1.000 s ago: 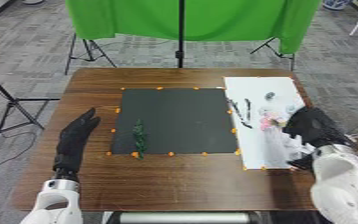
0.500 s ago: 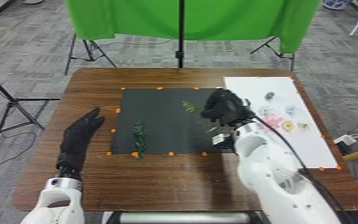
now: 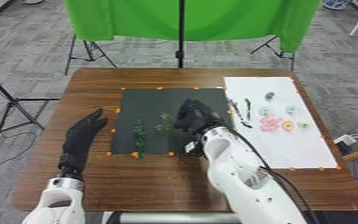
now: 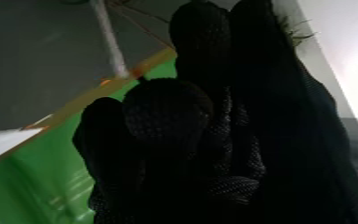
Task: Arrange flowers
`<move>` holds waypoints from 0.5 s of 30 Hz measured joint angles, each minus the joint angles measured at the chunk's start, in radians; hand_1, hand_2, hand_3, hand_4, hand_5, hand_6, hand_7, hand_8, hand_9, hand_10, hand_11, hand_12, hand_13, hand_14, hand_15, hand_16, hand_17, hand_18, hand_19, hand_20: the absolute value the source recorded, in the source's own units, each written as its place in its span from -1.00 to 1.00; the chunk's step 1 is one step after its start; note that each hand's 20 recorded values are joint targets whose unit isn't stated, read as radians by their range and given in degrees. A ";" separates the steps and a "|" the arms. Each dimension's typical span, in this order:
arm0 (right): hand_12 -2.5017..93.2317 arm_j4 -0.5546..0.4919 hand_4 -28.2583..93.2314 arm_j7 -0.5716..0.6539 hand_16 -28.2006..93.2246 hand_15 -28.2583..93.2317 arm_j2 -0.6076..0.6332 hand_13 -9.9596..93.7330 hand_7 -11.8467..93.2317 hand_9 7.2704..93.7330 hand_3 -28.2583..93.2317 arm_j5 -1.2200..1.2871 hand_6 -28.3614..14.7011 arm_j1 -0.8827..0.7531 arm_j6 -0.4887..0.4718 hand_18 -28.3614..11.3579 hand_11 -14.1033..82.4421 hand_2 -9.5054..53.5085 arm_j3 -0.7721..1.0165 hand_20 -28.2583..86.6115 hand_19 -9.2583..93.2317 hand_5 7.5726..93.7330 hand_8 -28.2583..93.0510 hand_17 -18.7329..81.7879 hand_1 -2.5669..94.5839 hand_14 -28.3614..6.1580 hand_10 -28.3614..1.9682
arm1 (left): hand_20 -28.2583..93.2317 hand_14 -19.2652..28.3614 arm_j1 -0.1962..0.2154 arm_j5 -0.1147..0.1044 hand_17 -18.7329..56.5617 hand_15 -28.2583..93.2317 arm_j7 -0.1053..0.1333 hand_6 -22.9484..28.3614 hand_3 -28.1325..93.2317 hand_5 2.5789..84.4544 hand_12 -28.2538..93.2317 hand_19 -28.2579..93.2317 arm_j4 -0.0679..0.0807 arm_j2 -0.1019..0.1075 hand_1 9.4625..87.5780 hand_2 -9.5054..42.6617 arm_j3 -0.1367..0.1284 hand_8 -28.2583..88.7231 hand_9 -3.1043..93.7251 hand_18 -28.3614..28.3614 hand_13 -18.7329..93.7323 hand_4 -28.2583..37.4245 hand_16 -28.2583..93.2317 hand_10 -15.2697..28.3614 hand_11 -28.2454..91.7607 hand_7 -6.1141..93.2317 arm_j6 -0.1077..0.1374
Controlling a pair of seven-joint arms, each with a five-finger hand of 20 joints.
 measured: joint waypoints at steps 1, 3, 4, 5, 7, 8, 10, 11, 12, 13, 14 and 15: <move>-0.27 0.001 -0.57 0.004 0.02 0.43 -0.005 0.89 -0.24 0.85 0.00 0.002 0.29 0.001 -0.003 -0.12 -0.12 -1.00 -0.005 0.47 1.00 0.63 -0.29 0.62 0.51 0.51 0.17 | -0.27 0.34 0.000 0.000 -0.35 -0.39 0.000 0.03 0.60 -0.04 -0.37 -0.51 0.000 0.000 -0.72 -0.71 0.000 -0.64 -0.04 0.33 -0.10 -1.00 -0.54 0.30 -0.25 -0.72 -0.001; -0.31 0.003 -0.55 0.008 0.02 0.43 -0.015 0.89 -0.25 0.84 -0.05 0.004 0.28 0.003 -0.008 -0.12 -0.10 -0.97 -0.019 0.48 1.00 0.63 -0.28 0.62 0.53 0.51 0.16 | -0.27 0.34 0.000 0.000 -0.35 -0.39 0.000 0.03 0.60 -0.04 -0.37 -0.51 0.000 0.000 -0.72 -0.71 0.001 -0.64 -0.04 0.33 -0.10 -1.00 -0.54 0.30 -0.24 -0.72 -0.002; -0.32 0.003 -0.54 0.008 0.02 0.43 -0.017 0.89 -0.25 0.84 -0.06 0.005 0.28 0.003 -0.009 -0.11 -0.09 -0.97 -0.025 0.47 1.00 0.63 -0.29 0.62 0.53 0.51 0.15 | -0.27 0.34 0.000 0.000 -0.35 -0.39 0.000 0.03 0.60 -0.04 -0.37 -0.51 0.000 0.000 -0.72 -0.72 0.001 -0.65 -0.04 0.33 -0.10 -1.00 -0.55 0.30 -0.24 -0.71 -0.003; -0.32 0.004 -0.54 0.008 0.02 0.43 -0.019 0.89 -0.25 0.84 -0.06 0.005 0.27 0.003 -0.009 -0.11 -0.09 -0.97 -0.031 0.47 1.00 0.63 -0.29 0.62 0.53 0.51 0.15 | -0.27 0.34 0.000 0.000 -0.35 -0.39 -0.001 0.03 0.60 -0.04 -0.37 -0.51 0.000 0.000 -0.72 -0.72 0.001 -0.65 -0.04 0.33 -0.10 -1.00 -0.55 0.30 -0.24 -0.71 -0.004; -0.33 0.006 -0.54 0.008 0.02 0.42 -0.022 0.90 -0.25 0.84 -0.07 0.004 0.27 0.004 -0.009 -0.10 -0.08 -0.96 -0.043 0.47 1.00 0.63 -0.29 0.63 0.53 0.52 0.14 | -0.27 0.34 -0.001 0.000 -0.35 -0.39 -0.001 0.03 0.60 -0.04 -0.37 -0.51 0.000 0.000 -0.72 -0.71 0.001 -0.65 -0.04 0.33 -0.10 -1.00 -0.55 0.31 -0.23 -0.71 -0.005; -0.37 0.009 -0.53 0.008 0.01 0.42 -0.023 0.90 -0.25 0.84 -0.08 0.004 0.27 0.005 -0.007 -0.09 -0.06 -0.96 -0.048 0.45 1.00 0.63 -0.29 0.64 0.53 0.52 0.13 | -0.27 0.34 -0.001 0.000 -0.35 -0.39 -0.002 0.03 0.60 -0.04 -0.37 -0.51 0.001 0.001 -0.72 -0.71 0.002 -0.65 -0.03 0.33 -0.10 -1.00 -0.55 0.31 -0.23 -0.71 -0.006; -0.41 0.017 -0.52 0.012 0.00 0.41 -0.026 0.92 -0.24 0.85 -0.09 0.004 0.26 0.009 0.001 -0.04 -0.03 -0.94 -0.055 0.43 1.00 0.63 -0.28 0.67 0.54 0.55 0.12 | -0.27 0.34 -0.003 0.000 -0.35 -0.39 -0.003 0.03 0.60 -0.04 -0.38 -0.51 0.002 0.001 -0.72 -0.72 0.003 -0.65 -0.03 0.33 -0.09 -1.00 -0.54 0.31 -0.23 -0.71 -0.008; -0.42 0.021 -0.52 0.016 0.00 0.40 -0.028 0.93 -0.24 0.85 -0.09 0.005 0.25 0.011 0.007 -0.02 -0.02 -0.94 -0.057 0.42 1.00 0.63 -0.28 0.68 0.54 0.56 0.13 | -0.27 0.34 -0.004 0.000 -0.35 -0.39 -0.003 0.04 0.60 -0.04 -0.38 -0.51 0.002 0.001 -0.72 -0.71 0.003 -0.65 -0.04 0.33 -0.09 -1.00 -0.54 0.31 -0.23 -0.70 -0.008; -0.42 0.025 -0.51 0.021 0.00 0.39 -0.031 0.94 -0.24 0.85 -0.09 0.008 0.25 0.014 0.015 -0.01 -0.02 -0.95 -0.059 0.42 1.00 0.63 -0.28 0.69 0.54 0.57 0.13 | -0.27 0.34 -0.005 0.000 -0.35 -0.39 -0.004 0.03 0.60 -0.04 -0.38 -0.51 0.003 0.001 -0.72 -0.71 0.003 -0.65 -0.04 0.33 -0.10 -1.00 -0.54 0.30 -0.23 -0.71 -0.009; -0.42 0.029 -0.51 0.027 0.00 0.39 -0.033 0.94 -0.24 0.85 -0.09 0.016 0.25 0.018 0.025 0.00 -0.01 -0.95 -0.059 0.41 1.00 0.63 -0.27 0.70 0.54 0.57 0.13 | -0.27 0.34 -0.007 0.000 -0.35 -0.39 -0.005 0.03 0.60 -0.04 -0.38 -0.51 0.003 0.001 -0.72 -0.71 0.003 -0.65 -0.04 0.33 -0.10 -1.00 -0.54 0.30 -0.23 -0.71 -0.009; -0.43 0.031 -0.51 0.036 0.00 0.38 -0.036 0.94 -0.24 0.85 -0.09 0.030 0.25 0.021 0.035 0.01 -0.01 -0.95 -0.058 0.40 1.00 0.62 -0.27 0.70 0.54 0.58 0.13 | -0.27 0.34 -0.007 0.000 -0.35 -0.39 -0.005 0.03 0.60 -0.04 -0.38 -0.51 0.003 0.001 -0.72 -0.71 0.004 -0.65 -0.04 0.33 -0.10 -1.00 -0.54 0.30 -0.24 -0.71 -0.010; -0.43 0.032 -0.50 0.049 0.00 0.38 -0.039 0.95 -0.23 0.85 -0.08 0.054 0.24 0.026 0.042 0.01 -0.01 -0.95 -0.057 0.40 1.00 0.62 -0.27 0.71 0.53 0.59 0.12 | -0.27 0.34 -0.008 0.000 -0.35 -0.39 -0.006 0.03 0.59 -0.05 -0.38 -0.51 0.003 0.001 -0.72 -0.71 0.004 -0.65 -0.04 0.33 -0.10 -1.00 -0.54 0.29 -0.24 -0.71 -0.011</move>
